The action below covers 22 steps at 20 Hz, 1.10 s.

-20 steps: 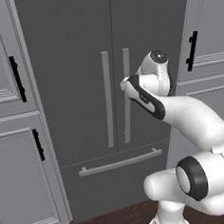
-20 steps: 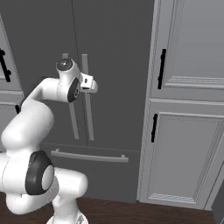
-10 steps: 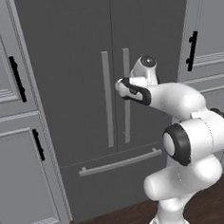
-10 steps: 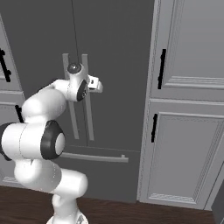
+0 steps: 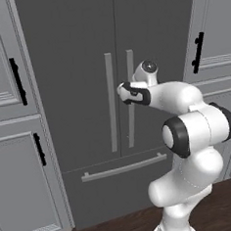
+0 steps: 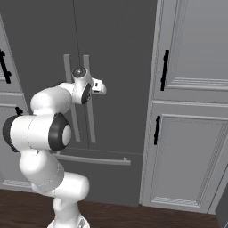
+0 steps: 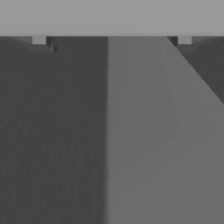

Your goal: Grab a lemon wedge from the fridge and one ice cube from the ice bowl, and put them in the glass of lemonade.

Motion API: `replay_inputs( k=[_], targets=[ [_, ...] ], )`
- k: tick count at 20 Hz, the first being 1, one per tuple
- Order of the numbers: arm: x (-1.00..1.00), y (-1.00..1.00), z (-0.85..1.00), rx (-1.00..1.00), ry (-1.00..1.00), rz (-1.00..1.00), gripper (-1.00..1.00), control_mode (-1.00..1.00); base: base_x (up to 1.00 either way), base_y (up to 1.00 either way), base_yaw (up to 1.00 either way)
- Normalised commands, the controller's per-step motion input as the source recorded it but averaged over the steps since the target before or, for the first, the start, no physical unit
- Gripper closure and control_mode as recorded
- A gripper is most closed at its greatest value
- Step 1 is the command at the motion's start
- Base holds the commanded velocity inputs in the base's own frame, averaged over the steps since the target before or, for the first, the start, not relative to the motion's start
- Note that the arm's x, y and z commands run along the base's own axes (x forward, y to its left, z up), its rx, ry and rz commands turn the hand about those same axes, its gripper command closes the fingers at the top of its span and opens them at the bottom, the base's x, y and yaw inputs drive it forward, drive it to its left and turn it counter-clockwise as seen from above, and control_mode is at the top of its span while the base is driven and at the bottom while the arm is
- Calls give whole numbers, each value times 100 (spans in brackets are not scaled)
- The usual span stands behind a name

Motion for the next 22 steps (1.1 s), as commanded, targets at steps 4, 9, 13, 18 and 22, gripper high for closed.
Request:
replay_inputs(
  k=[4,9,13,18,22],
  targets=[
    [50,8,-4,0,0,0,-100,-100,0,0,0],
    [30,1,-9,1,0,0,-100,-100,0,0,0],
    [33,1,-1,0,0,0,-100,-100,0,0,0],
    [44,9,-10,0,0,0,100,-100,0,0,0],
    [28,3,0,0,1,0,100,-100,0,0,0]
  ],
)
